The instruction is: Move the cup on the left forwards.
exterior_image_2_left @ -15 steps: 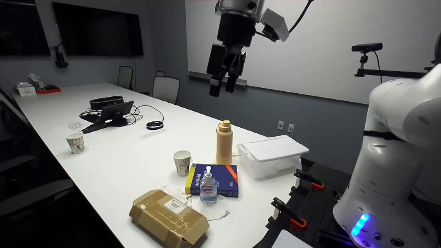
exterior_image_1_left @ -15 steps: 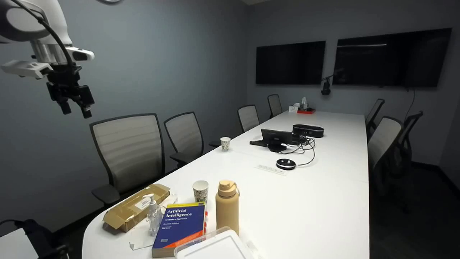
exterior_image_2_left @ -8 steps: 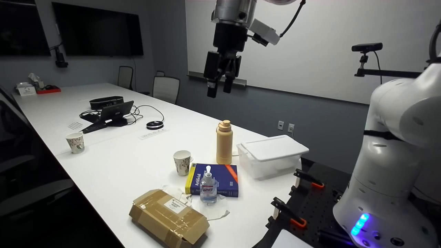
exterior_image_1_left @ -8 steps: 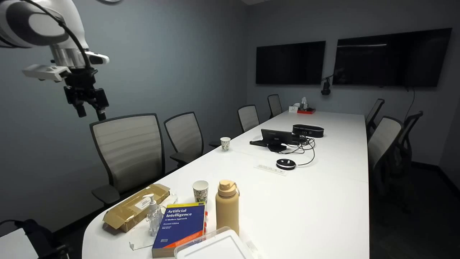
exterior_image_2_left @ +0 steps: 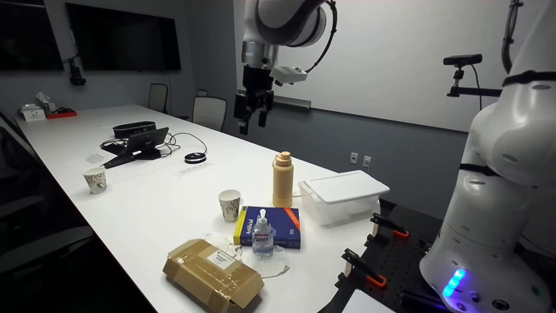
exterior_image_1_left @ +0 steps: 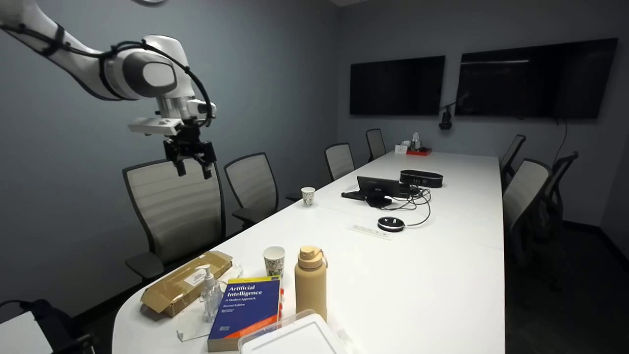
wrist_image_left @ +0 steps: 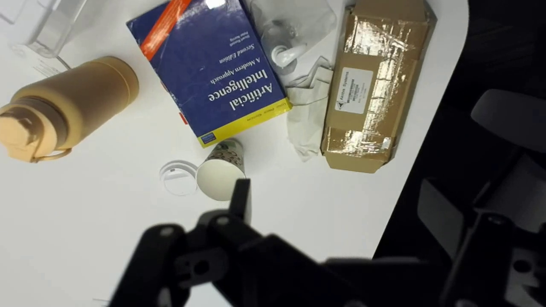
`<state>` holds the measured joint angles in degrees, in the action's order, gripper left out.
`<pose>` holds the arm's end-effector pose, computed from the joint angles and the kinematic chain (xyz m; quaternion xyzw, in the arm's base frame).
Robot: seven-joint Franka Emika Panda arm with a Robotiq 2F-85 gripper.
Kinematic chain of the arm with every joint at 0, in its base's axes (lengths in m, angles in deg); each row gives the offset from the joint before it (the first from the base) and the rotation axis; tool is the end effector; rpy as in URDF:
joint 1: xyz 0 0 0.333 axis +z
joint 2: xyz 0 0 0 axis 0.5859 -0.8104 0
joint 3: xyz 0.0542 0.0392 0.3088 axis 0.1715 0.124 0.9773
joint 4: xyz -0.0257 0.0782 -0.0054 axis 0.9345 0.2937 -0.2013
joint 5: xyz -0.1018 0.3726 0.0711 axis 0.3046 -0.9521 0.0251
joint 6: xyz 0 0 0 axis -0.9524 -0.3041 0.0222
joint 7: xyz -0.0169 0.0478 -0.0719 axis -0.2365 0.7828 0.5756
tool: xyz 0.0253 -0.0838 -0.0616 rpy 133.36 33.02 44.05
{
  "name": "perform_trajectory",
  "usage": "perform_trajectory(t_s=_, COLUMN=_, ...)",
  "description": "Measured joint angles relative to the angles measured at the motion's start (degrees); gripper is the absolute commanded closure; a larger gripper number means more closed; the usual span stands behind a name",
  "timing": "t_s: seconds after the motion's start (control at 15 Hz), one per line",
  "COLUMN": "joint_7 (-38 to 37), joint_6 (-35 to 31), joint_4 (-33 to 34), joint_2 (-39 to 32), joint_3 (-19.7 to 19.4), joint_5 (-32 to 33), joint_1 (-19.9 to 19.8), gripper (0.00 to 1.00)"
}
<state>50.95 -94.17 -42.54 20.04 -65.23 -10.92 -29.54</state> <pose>0.4965 0.1164 0.4279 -0.9900 -0.1208 -0.0730 0.0036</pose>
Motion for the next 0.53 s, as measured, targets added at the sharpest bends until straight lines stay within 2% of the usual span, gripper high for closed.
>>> perform_trajectory(t_s=0.53, joint_7=7.94, joint_6=-5.59, joint_4=15.58, joint_2=-22.29, joint_3=-2.05, joint_5=0.07, joint_1=-2.12, gripper=0.0)
